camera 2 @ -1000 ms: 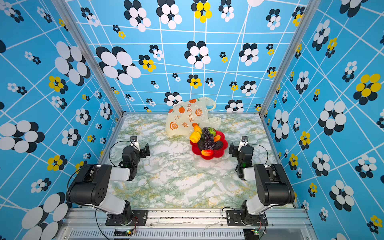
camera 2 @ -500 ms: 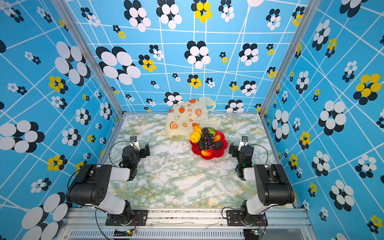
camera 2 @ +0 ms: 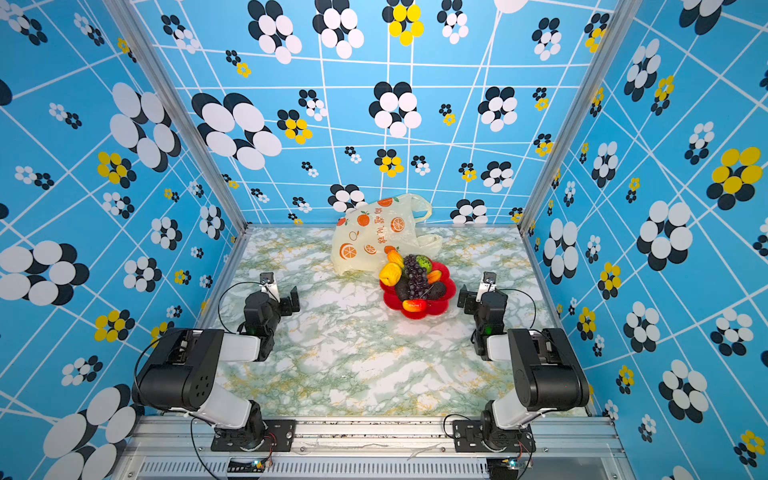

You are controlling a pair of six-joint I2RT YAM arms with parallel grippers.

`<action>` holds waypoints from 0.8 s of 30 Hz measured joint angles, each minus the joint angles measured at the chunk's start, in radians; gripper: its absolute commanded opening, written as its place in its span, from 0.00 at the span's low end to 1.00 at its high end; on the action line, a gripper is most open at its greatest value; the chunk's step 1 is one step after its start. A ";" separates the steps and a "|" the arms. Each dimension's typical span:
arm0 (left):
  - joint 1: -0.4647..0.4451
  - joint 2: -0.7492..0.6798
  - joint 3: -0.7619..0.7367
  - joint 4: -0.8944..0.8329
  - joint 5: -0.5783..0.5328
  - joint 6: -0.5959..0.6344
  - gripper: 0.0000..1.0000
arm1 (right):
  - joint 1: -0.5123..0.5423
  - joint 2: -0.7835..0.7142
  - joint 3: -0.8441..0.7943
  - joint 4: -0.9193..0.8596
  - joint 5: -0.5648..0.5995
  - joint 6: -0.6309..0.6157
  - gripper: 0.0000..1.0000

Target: Place the fruits into the plastic bag

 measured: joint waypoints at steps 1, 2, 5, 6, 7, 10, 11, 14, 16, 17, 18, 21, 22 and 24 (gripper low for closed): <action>0.000 0.000 0.000 0.000 0.000 0.000 0.99 | 0.000 0.000 0.000 0.000 0.000 0.000 0.99; 0.000 0.000 0.000 0.000 0.000 0.000 0.99 | 0.000 0.000 0.000 0.000 0.000 0.000 0.99; 0.000 0.000 0.000 0.000 0.000 0.000 0.99 | 0.000 0.000 0.000 0.000 0.000 0.000 0.99; 0.000 0.000 0.000 0.000 0.000 0.000 0.99 | 0.000 0.000 0.000 0.000 0.000 0.000 0.99; 0.000 0.000 0.000 0.000 0.000 0.000 0.99 | 0.000 0.000 0.000 0.001 0.001 0.000 0.99; -0.002 -0.025 0.000 -0.031 -0.010 0.000 0.99 | 0.000 -0.016 -0.005 -0.002 0.016 0.004 0.99; -0.005 -0.056 0.001 -0.069 -0.021 0.000 0.99 | 0.000 -0.043 -0.008 -0.022 0.030 0.008 0.99; -0.013 -0.178 0.032 -0.207 -0.060 -0.008 0.99 | 0.000 -0.162 -0.002 -0.121 0.089 0.028 0.99; -0.014 -0.259 0.077 -0.296 -0.089 -0.029 0.99 | 0.000 -0.241 0.030 -0.211 0.132 0.064 0.99; -0.014 -0.303 0.100 -0.339 -0.104 -0.043 0.99 | -0.001 -0.281 0.058 -0.267 0.149 0.086 0.99; -0.014 -0.341 0.115 -0.372 -0.115 -0.058 0.99 | -0.001 -0.317 0.093 -0.326 0.161 0.111 0.99; -0.016 -0.446 0.136 -0.478 -0.136 -0.114 0.99 | -0.001 -0.393 0.228 -0.522 0.158 0.188 0.99; -0.018 -0.479 0.138 -0.516 -0.139 -0.138 0.99 | -0.001 -0.408 0.265 -0.572 0.150 0.212 0.99; -0.019 -0.541 0.145 -0.597 -0.137 -0.190 0.99 | -0.001 -0.441 0.344 -0.682 0.110 0.268 0.99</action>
